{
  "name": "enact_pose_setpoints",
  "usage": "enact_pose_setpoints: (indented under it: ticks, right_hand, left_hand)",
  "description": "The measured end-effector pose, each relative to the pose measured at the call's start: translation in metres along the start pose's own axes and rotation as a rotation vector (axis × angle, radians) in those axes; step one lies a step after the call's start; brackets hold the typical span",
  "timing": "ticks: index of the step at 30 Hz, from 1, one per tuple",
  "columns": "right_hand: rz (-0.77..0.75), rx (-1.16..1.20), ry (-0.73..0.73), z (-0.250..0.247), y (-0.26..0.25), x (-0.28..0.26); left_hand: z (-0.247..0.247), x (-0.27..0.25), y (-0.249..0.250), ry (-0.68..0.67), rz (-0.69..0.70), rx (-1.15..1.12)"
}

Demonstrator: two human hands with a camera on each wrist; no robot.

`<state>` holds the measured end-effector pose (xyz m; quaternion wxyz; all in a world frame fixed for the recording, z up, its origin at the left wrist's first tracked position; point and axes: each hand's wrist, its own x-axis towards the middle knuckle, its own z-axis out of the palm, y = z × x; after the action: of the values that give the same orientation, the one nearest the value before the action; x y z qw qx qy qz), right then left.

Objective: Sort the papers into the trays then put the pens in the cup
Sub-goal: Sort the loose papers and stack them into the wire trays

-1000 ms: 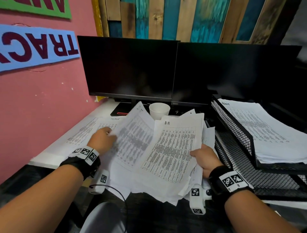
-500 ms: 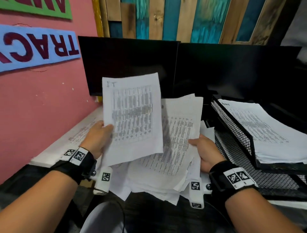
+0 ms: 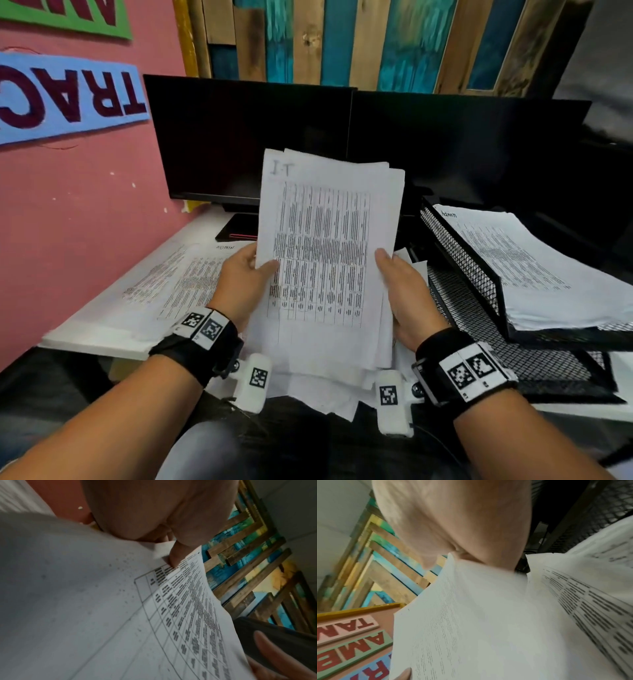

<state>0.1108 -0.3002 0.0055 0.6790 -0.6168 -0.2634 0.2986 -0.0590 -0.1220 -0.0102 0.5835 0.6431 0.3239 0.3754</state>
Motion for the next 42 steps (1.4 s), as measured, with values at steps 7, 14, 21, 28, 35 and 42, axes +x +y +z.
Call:
enact_pose_setpoints:
  ticks: [7, 14, 21, 28, 35, 42]
  right_hand:
    - [-0.291, -0.274, 0.124, 0.011, -0.040, 0.000]
    - [-0.363, -0.228, 0.188, 0.012, -0.029, -0.007]
    - [-0.360, 0.000, 0.240, 0.015, -0.026, -0.002]
    - [-0.224, -0.044, 0.254, 0.016, 0.007, 0.003]
    - [-0.010, -0.137, 0.300, 0.009, 0.060, 0.009]
    - [0.258, 0.358, 0.181, 0.001, 0.060, 0.009]
  left_hand:
    - [0.010, -0.009, 0.046, 0.075, 0.298, -0.051]
    - [0.007, -0.015, 0.049, -0.016, 0.321, -0.027]
    - [0.004, -0.014, 0.058, -0.086, 0.250, -0.082]
    - [0.003, -0.006, 0.024, -0.114, 0.092, 0.050]
    - [0.007, -0.016, -0.013, -0.141, -0.064, 0.240]
    - [0.012, -0.008, 0.000, 0.036, -0.058, -0.013]
